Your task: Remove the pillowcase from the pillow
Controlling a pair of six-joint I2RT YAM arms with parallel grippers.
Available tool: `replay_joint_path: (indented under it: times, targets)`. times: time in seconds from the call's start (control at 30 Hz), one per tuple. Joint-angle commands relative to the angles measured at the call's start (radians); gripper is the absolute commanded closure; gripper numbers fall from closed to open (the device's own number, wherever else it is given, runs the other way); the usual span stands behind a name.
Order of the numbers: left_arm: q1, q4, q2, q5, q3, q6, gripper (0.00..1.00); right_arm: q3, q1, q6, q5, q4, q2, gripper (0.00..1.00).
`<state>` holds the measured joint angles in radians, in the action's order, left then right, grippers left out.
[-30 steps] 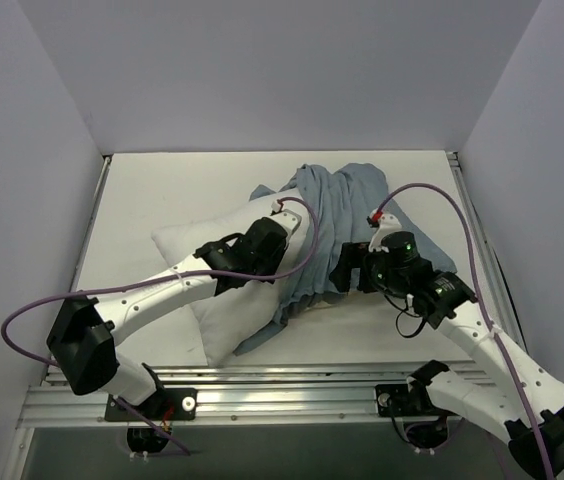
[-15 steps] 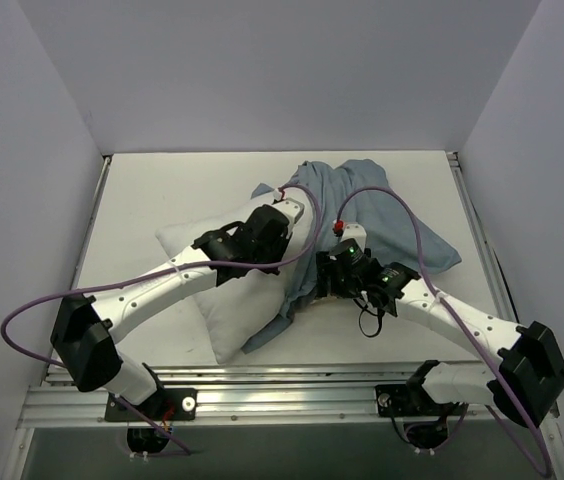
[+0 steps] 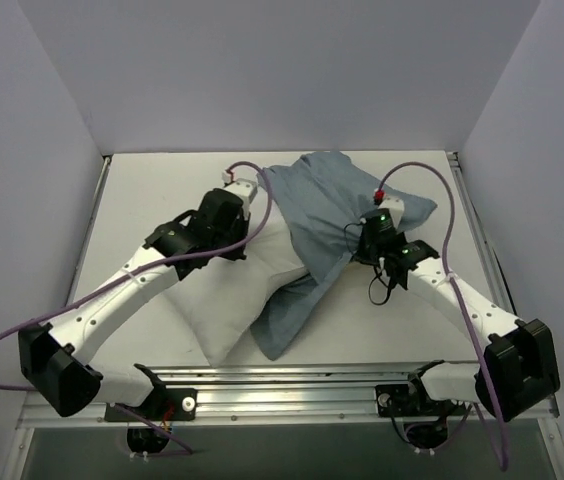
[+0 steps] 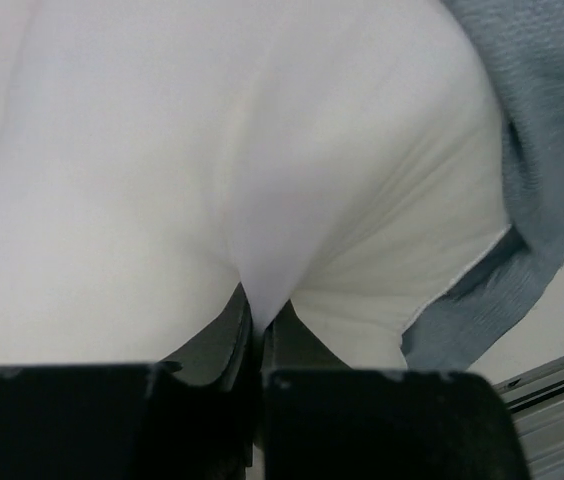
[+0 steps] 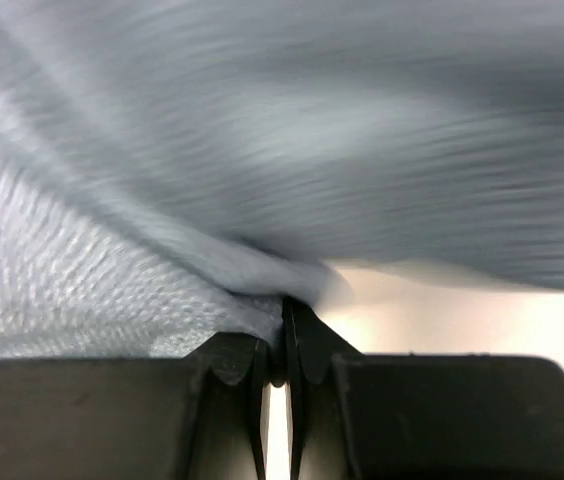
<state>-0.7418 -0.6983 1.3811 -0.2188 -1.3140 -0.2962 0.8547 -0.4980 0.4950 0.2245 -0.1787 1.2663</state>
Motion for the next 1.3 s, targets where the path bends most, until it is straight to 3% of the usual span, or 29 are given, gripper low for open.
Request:
replay_joint_path:
  times: [0.0,0.13,0.37,0.5,0.53,0.57,0.6,0.63,0.67,0.73,0.83,1.03,1.27]
  targets:
    - [0.138,-0.131,-0.155,-0.085,-0.001,-0.018,0.98,0.082,0.192,-0.045,0.093,-0.042,-0.039,1.0]
    - [0.254,-0.196,-0.269,-0.06,0.018,-0.02,0.98,0.144,0.381,-0.007,0.021,-0.024,-0.038,1.0]
    - [0.263,-0.263,-0.395,0.03,0.1,-0.073,0.98,0.207,0.545,0.05,-0.069,0.031,0.019,1.0]
    - [0.251,-0.212,-0.464,0.244,0.208,-0.127,0.98,0.219,0.553,0.013,-0.174,0.047,0.031,1.0]
    - [0.243,-0.178,-0.477,0.341,0.228,-0.138,0.97,0.199,0.55,0.007,-0.25,0.057,0.007,0.95]
    - [0.225,-0.169,-0.481,0.363,0.249,-0.165,0.72,0.192,0.549,-0.004,-0.278,0.065,-0.005,0.9]
    - [0.216,-0.165,-0.481,0.372,0.248,-0.173,0.59,0.185,0.549,-0.012,-0.298,0.064,-0.021,0.84]
    - [0.21,-0.167,-0.476,0.375,0.24,-0.175,0.48,0.178,0.547,-0.021,-0.316,0.056,-0.053,0.7]
    - [0.206,-0.171,-0.473,0.371,0.228,-0.176,0.21,0.179,0.546,-0.029,-0.333,0.03,-0.07,0.64]
    - [0.208,-0.181,-0.452,0.369,0.167,-0.167,0.02,0.179,0.544,-0.042,-0.332,0.004,-0.132,0.45]
    - [0.22,-0.165,-0.391,0.394,0.059,-0.144,0.06,0.167,0.529,-0.019,-0.339,-0.011,-0.224,0.33]
    - [0.281,-0.13,-0.182,0.4,-0.1,-0.086,0.06,0.231,0.504,-0.077,-0.418,-0.024,-0.271,0.21]
    - [0.349,-0.052,0.038,0.44,-0.058,-0.058,0.06,0.383,0.245,-0.17,-0.415,0.001,-0.121,0.16]
